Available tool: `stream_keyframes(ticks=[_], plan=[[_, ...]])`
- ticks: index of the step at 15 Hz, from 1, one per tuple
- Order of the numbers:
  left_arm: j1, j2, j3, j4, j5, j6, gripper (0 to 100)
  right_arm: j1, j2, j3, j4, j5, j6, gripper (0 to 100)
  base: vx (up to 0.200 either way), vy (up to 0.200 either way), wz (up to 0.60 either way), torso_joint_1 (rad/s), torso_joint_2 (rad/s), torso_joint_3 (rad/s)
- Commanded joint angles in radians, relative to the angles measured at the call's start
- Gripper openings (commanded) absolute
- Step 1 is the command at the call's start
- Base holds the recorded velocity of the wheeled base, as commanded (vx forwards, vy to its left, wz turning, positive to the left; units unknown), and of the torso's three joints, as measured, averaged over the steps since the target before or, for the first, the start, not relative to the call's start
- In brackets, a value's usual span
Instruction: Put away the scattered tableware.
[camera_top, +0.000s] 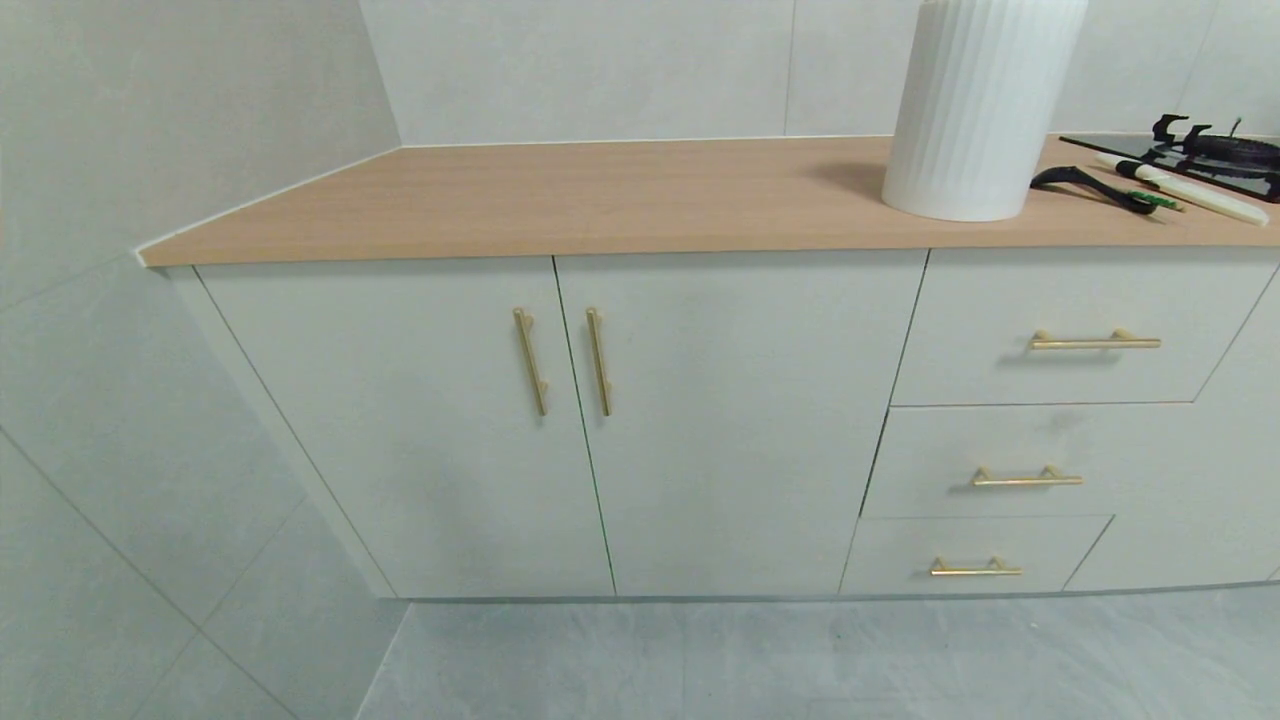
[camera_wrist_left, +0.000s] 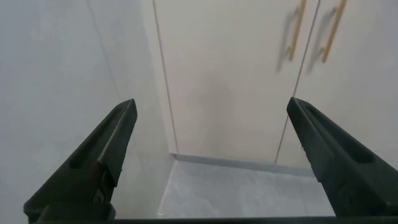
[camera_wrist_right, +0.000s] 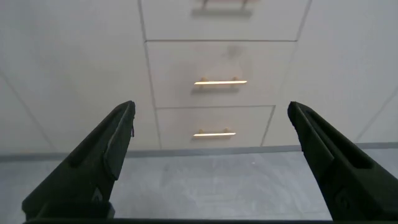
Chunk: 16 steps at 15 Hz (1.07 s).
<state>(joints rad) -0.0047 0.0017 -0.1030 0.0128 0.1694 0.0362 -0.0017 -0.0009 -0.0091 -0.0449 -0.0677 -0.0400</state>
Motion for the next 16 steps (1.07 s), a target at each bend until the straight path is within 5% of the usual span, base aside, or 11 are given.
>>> stream_keyframes(ticks=[1, 7, 16], plan=[[0.0, -0.002, 0.103, -0.062, -0.005, 0.002, 100, 0.0, 0.002, 0.008, 0.0, 0.008, 0.006, 100, 0.0, 0.0, 0.0, 0.0, 0.0, 0.0], [0.0, -0.002, 0.103, -0.008, -0.152, -0.025, 100, 0.0, 0.002, 0.006, 0.051, 0.085, 0.014, 100, 0.0, 0.0, 0.0, 0.0, 0.0, 0.0], [0.0, -0.002, 0.103, -0.014, -0.156, -0.041, 100, 0.0, 0.002, 0.008, 0.049, 0.085, 0.012, 100, 0.0, 0.0, 0.0, 0.0, 0.0, 0.0]])
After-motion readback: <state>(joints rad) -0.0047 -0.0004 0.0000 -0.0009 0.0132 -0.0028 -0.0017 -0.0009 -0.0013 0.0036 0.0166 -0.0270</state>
